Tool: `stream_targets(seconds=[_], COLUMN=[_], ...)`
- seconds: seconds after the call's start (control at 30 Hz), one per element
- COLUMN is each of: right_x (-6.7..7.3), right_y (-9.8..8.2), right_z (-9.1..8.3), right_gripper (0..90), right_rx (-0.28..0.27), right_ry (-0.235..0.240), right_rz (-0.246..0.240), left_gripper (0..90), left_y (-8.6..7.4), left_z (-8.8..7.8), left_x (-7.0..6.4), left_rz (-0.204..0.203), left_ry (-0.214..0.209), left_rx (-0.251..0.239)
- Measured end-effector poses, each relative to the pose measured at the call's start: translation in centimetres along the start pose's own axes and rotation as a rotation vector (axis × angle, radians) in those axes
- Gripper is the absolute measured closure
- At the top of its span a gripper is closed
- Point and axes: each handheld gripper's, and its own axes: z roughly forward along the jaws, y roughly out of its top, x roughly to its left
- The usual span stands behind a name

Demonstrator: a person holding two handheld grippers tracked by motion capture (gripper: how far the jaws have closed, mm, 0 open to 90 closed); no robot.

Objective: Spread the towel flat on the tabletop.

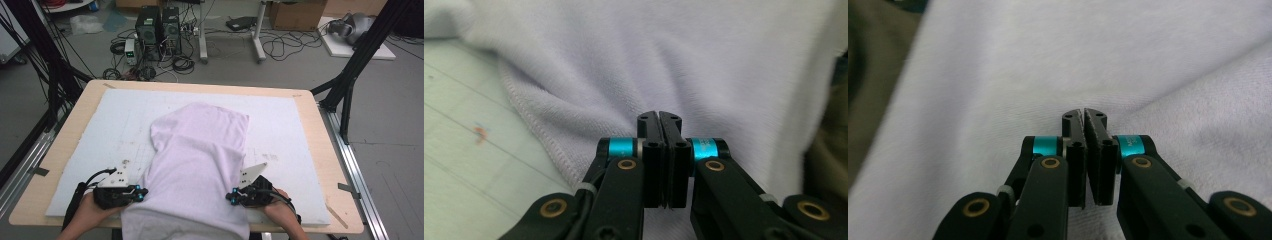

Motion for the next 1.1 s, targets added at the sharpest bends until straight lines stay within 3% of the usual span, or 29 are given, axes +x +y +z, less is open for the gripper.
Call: stream_targets(seconds=[0.07, 0.1, 0.13, 0.17, 0.3, 0.4, 0.47, 0.5, 0.57, 0.63, 0.83, 0.97, 1.1], right_x=[1.1, 1.3, 1.1, 0.6, -1.4, -2.1, -2.2, -2.2, -2.2, -2.3, -2.0, -2.1, -2.0], right_y=[0.0, 0.1, 0.3, 0.4, 0.4, 0.3, 0.4, 0.3, 0.2, 0.0, -0.2, -0.1, -0.1], right_z=[-1.1, -1.6, -1.8, -1.8, -0.7, 0.2, 0.2, 0.3, 0.3, 0.3, 0.2, 0.3, 0.3], right_gripper=[82.3, 78.9, 75.6, 72.1, 65.8, 66.0, 65.3, 64.8, 64.7, 64.6, 64.5, 64.4, 64.4], right_rx=[-0.109, -0.127, -0.116, -0.087, -0.008, 0.047, 0.039, 0.037, 0.020, 0.009, 0.004, 0.004, 0.008], right_ry=[0.035, 0.019, -0.010, -0.059, -0.134, -0.164, -0.170, -0.172, -0.168, -0.165, -0.178, -0.175, -0.179], right_rz=[-0.017, -0.009, 0.001, 0.003, 0.050, 0.050, 0.053, 0.052, 0.058, 0.064, 0.060, 0.064, 0.060], left_gripper=[86.5, 79.7, 69.9, 68.3, 68.1, 71.8, 75.8, 76.7, 85.1, 86.0, 86.9, 82.9, 70.8], left_y=[-0.2, -0.1, 0.1, 0.3, 0.9, 1.1, 1.1, 1.1, 1.3, 1.2, -0.2, -0.9, -0.3], left_z=[-1.0, -1.2, -1.3, -1.3, -0.5, 0.8, 1.7, 1.8, 2.0, 1.8, -1.0, -2.7, -1.8], left_x=[-0.5, -0.4, -0.1, 0.4, 2.7, 4.0, 4.5, 4.6, 4.6, 4.5, 2.9, 2.7, 3.9], left_rz=[0.003, -0.004, -0.009, -0.016, -0.075, -0.116, -0.128, -0.142, -0.132, -0.125, -0.123, -0.145, -0.172], left_ry=[-0.010, 0.016, 0.048, 0.066, 0.151, 0.167, 0.152, 0.146, 0.132, 0.134, 0.181, 0.204, 0.223], left_rx=[-0.030, -0.031, -0.020, -0.022, -0.018, 0.014, 0.031, 0.016, 0.020, 0.025, -0.006, -0.028, -0.023])
